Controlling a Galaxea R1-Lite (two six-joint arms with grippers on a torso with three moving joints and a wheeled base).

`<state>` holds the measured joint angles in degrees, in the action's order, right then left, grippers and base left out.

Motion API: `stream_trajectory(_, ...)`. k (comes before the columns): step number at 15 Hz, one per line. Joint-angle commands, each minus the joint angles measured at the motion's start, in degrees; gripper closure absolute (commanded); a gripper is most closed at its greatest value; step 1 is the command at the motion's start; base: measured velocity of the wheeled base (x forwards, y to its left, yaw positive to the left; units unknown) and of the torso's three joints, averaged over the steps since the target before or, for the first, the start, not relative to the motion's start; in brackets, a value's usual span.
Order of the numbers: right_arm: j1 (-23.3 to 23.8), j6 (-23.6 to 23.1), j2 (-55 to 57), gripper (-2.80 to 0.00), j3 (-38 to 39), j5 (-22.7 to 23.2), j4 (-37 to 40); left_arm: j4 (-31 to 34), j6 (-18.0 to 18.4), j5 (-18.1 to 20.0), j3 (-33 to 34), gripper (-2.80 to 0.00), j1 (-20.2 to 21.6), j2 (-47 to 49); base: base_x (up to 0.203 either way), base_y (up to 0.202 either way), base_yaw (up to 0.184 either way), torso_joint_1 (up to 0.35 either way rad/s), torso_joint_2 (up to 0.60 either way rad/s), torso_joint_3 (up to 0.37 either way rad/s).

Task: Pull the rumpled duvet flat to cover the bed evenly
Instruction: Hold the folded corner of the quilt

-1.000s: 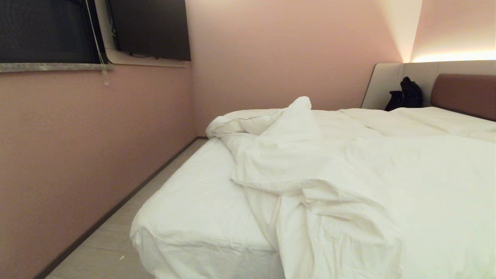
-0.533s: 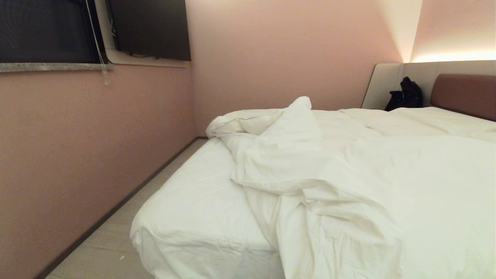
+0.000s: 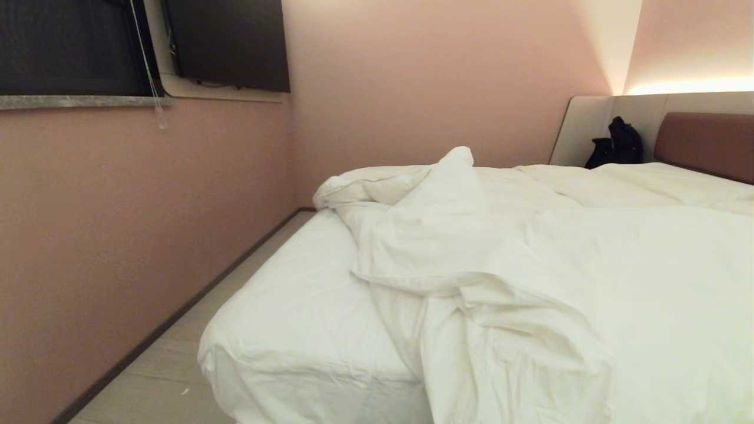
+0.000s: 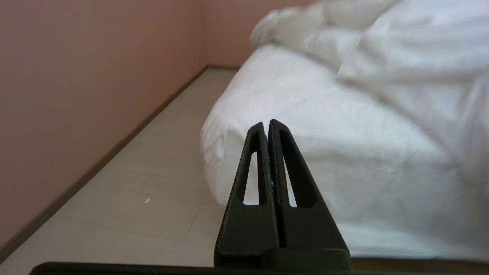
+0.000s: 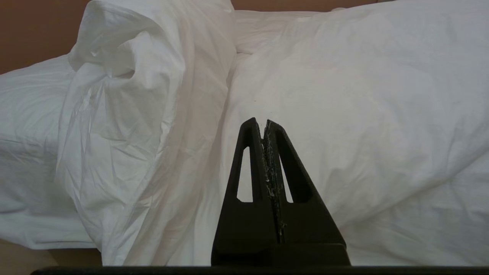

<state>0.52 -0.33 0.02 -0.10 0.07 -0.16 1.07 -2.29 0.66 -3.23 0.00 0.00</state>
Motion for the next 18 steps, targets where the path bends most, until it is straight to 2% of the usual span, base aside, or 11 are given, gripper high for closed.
stream_trajectory(1, 0.00, 0.03, -0.02, 0.00, 0.01, 0.05, -0.02, 2.01, -0.75, 0.69, -5.13, 0.00, 0.00, 0.14, 0.000, 0.000, 0.000, 0.000, 0.00, 0.000)
stream_trajectory(3, 0.00, -0.02, -0.02, 0.00, -0.04, 0.06, -0.02, 6.43, -2.46, 2.98, -9.66, 0.00, 0.00, 0.64, 0.000, 0.000, 0.000, 0.000, 0.00, 0.000)
stream_trajectory(5, -0.08, -0.02, -0.02, 0.00, 0.01, 0.01, -0.02, 7.90, -5.52, 6.27, -15.16, 0.00, -0.03, 5.55, 0.000, 0.000, 0.000, 0.000, 0.00, 0.000)
stream_trajectory(9, 0.00, -0.02, -0.02, 0.00, 0.01, 0.02, -0.02, 5.62, -16.75, 12.72, -24.58, 0.00, -0.44, 24.04, 0.000, 0.000, 0.000, 0.000, 0.00, 0.000)
stream_trajectory(13, -0.08, -0.02, -0.02, 0.00, 0.01, 0.01, -0.02, -1.51, -25.58, 19.00, -32.76, 0.00, -0.52, 49.02, 0.000, 0.000, 0.000, 0.000, 0.00, 0.000)
stream_trajectory(18, 0.00, -0.02, -0.02, 0.00, 0.01, 0.01, -0.02, -5.60, -34.67, 23.69, -49.33, 0.00, -1.98, 83.34, 0.000, 0.000, 0.000, 0.000, 0.00, 0.000)
